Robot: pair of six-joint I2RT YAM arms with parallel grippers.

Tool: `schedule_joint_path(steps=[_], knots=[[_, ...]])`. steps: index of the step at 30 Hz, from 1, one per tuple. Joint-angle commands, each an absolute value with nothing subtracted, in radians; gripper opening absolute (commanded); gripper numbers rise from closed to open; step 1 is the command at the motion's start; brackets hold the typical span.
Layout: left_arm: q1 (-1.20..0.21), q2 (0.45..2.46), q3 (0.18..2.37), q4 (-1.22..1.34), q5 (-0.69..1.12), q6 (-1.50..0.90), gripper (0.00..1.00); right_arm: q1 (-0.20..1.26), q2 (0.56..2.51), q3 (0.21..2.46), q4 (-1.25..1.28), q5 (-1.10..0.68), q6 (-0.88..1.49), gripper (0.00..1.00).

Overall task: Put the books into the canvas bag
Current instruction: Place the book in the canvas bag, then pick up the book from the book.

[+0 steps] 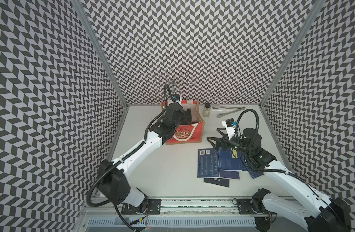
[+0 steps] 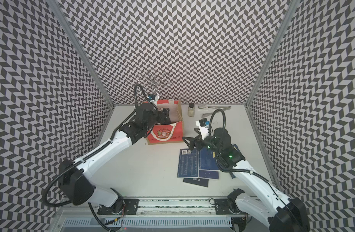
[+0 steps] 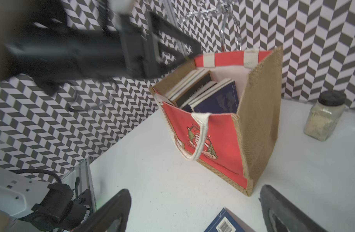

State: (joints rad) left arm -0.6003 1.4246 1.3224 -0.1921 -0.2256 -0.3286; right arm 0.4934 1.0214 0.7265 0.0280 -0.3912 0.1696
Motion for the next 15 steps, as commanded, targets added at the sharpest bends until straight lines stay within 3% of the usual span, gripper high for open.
schedule_joint_path(steps=[1,8,15], knots=[[-0.601,1.315,1.272,-0.215,-0.040,-0.308,0.92,0.484,1.033,0.718,0.011,-0.330,0.225,1.00],[-0.620,1.103,0.958,-0.094,0.351,-0.387,1.00,0.480,1.045,0.584,0.012,-0.364,0.386,1.00],[-0.788,0.976,0.641,0.046,0.370,-0.493,0.99,0.481,1.098,0.477,-0.083,-0.396,0.453,1.00]])
